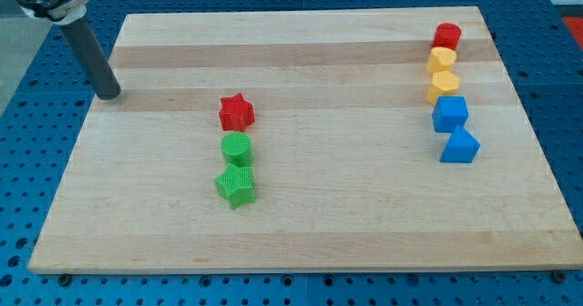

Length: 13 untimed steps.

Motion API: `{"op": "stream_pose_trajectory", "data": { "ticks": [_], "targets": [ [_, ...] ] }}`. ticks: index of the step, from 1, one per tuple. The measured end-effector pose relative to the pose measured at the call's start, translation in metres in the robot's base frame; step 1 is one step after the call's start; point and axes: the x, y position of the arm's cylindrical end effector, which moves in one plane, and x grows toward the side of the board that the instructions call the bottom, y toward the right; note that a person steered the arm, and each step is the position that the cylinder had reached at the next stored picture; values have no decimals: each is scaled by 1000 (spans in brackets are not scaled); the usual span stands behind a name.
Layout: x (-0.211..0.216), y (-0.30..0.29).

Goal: Move the green star a bit right

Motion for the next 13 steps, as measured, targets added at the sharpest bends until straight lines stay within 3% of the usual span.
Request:
{"op": "stream_pose_trajectory", "data": {
  "ticks": [1, 3, 5, 6, 8, 10, 13],
  "targets": [
    [4, 0],
    [7, 64],
    [67, 50],
    [67, 50],
    [129, 80],
    [154, 101],
    [161, 149]
  ]
}}
